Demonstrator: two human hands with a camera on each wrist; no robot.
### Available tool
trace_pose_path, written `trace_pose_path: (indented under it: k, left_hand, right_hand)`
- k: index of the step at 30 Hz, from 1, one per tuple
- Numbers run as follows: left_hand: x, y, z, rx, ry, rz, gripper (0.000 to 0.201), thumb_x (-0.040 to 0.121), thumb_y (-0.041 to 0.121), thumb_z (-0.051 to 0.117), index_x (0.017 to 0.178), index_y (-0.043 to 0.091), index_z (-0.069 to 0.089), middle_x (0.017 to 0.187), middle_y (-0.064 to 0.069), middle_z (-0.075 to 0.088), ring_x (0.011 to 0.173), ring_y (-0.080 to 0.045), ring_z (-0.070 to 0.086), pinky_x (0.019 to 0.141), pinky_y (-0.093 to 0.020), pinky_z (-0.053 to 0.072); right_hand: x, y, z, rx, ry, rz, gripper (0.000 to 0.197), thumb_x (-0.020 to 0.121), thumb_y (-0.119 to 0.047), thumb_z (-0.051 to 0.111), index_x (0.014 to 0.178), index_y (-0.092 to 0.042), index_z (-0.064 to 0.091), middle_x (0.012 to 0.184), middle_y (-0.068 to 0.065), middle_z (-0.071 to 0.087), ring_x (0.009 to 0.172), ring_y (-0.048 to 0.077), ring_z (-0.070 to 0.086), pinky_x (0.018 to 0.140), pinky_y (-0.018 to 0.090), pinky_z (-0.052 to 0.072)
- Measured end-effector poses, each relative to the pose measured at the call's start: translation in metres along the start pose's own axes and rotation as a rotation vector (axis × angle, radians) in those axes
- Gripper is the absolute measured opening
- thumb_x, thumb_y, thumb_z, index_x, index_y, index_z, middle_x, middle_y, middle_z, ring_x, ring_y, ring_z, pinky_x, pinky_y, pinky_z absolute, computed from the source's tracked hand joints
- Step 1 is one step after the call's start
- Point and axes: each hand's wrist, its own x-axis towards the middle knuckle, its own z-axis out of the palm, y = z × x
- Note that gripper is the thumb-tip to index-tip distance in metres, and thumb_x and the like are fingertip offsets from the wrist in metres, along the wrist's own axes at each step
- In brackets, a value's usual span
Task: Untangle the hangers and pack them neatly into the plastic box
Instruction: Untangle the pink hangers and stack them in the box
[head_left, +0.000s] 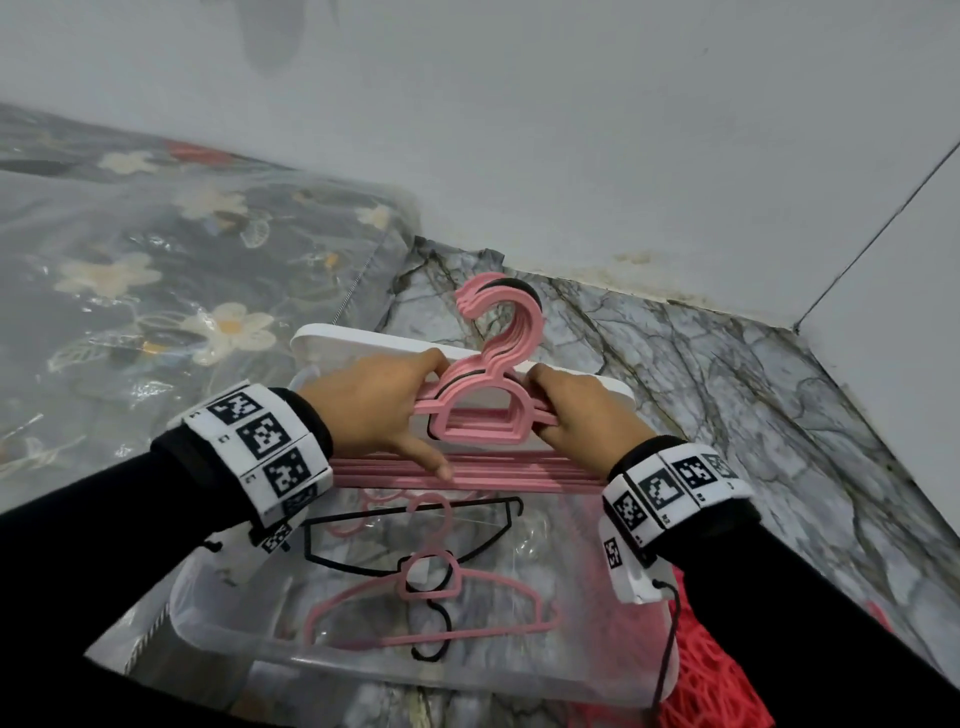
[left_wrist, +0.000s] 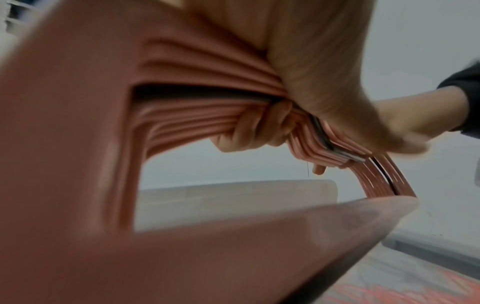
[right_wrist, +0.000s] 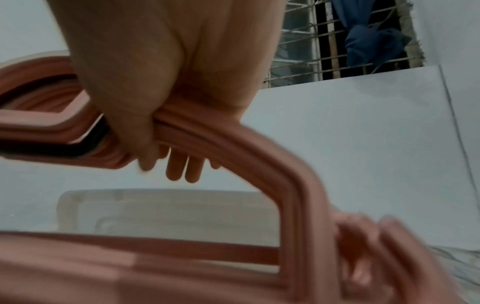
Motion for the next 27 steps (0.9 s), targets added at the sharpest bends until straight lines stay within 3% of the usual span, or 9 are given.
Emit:
trace_pose_path:
  k: [2,4,6,10,14,18,22,25,27]
  left_hand:
    - [-0.003,-0.002,-0.002,-0.006,0.033,-0.012,0.093,0.049,0.083,0.059,0.119,0.023,0.044,0.096,0.011,0.058,0.081,-0.013,0.054,0.070,-0.030,0.042]
    - [-0.006,-0.005,-0.007,0.030,0.075,-0.046,0.087,0.052,0.088,0.046,0.113,0.026,0.047,0.090,0.007,0.062,0.080,-0.015,0.058,0.074,-0.035,0.048]
    - [-0.008,-0.009,-0.013,0.093,0.117,-0.052,0.087,0.053,0.092,0.041,0.110,0.027,0.049,0.083,0.008,0.061,0.077,-0.015,0.057,0.076,-0.036,0.049]
    - [-0.009,-0.013,-0.025,0.121,0.129,-0.069,0.084,0.050,0.091,0.044,0.108,0.031,0.046,0.068,0.015,0.054,0.064,-0.010,0.053,0.063,-0.028,0.040]
    - [-0.008,-0.017,-0.030,0.138,0.068,-0.071,0.083,0.052,0.084,0.055,0.114,0.030,0.045,0.079,0.010,0.060,0.065,-0.013,0.052,0.062,-0.028,0.040]
    - [-0.010,-0.024,-0.033,0.073,0.084,-0.061,0.077,0.055,0.081,0.057,0.110,0.028,0.047,0.077,0.009,0.061,0.061,0.001,0.048,0.052,-0.020,0.033]
    - [-0.012,-0.027,-0.033,-0.024,0.146,-0.081,0.069,0.058,0.082,0.048,0.103,0.030,0.050,0.064,0.008,0.054,0.060,-0.004,0.052,0.052,-0.023,0.033]
    - [-0.008,-0.027,-0.027,-0.007,0.162,-0.084,0.068,0.057,0.084,0.045,0.101,0.032,0.048,0.064,0.007,0.056,0.060,-0.007,0.053,0.053,-0.026,0.034]
    - [-0.005,-0.028,-0.021,0.026,0.151,-0.095,0.073,0.054,0.087,0.040,0.102,0.032,0.048,0.070,0.006,0.060,0.066,-0.013,0.056,0.060,-0.029,0.040]
  right_hand:
    - [-0.004,0.011,-0.005,0.058,-0.068,0.077,0.048,0.078,-0.031,0.073,0.119,-0.019,0.051,0.111,-0.002,0.061,0.101,0.018,0.058,0.069,0.018,0.038]
    - [-0.009,0.027,-0.012,0.135,-0.162,0.212,0.071,0.068,-0.044,0.080,0.126,-0.018,0.047,0.117,-0.004,0.057,0.108,0.015,0.055,0.087,0.026,0.044]
    - [-0.015,0.043,-0.015,0.172,-0.244,0.349,0.080,0.061,-0.053,0.081,0.124,-0.017,0.047,0.115,-0.004,0.057,0.106,0.016,0.055,0.088,0.027,0.044]
    - [-0.023,0.060,-0.005,0.183,-0.322,0.466,0.061,0.062,-0.052,0.081,0.105,-0.018,0.056,0.104,0.001,0.063,0.097,0.017,0.059,0.089,0.033,0.049]
    - [-0.018,0.061,0.017,0.309,-0.409,0.563,0.032,0.069,-0.041,0.081,0.082,-0.016,0.065,0.078,0.003,0.066,0.073,0.020,0.063,0.076,0.036,0.057]
    - [-0.015,0.073,0.037,0.517,-0.459,0.712,0.020,0.073,-0.022,0.080,0.078,-0.007,0.070,0.075,0.009,0.070,0.061,0.017,0.063,0.058,0.027,0.055]
    - [-0.010,0.073,0.063,0.403,-0.553,0.648,0.005,0.076,-0.008,0.072,0.074,-0.005,0.068,0.063,0.004,0.069,0.055,0.016,0.066,0.058,0.028,0.056]
    - [-0.002,0.052,0.091,0.191,-0.617,0.437,0.011,0.077,-0.024,0.073,0.075,-0.017,0.065,0.087,0.008,0.071,0.070,0.013,0.068,0.066,0.023,0.056]
    - [0.001,0.033,0.112,0.021,-0.637,0.307,0.019,0.080,-0.027,0.070,0.093,-0.015,0.068,0.106,0.009,0.068,0.089,0.015,0.067,0.075,0.021,0.050]
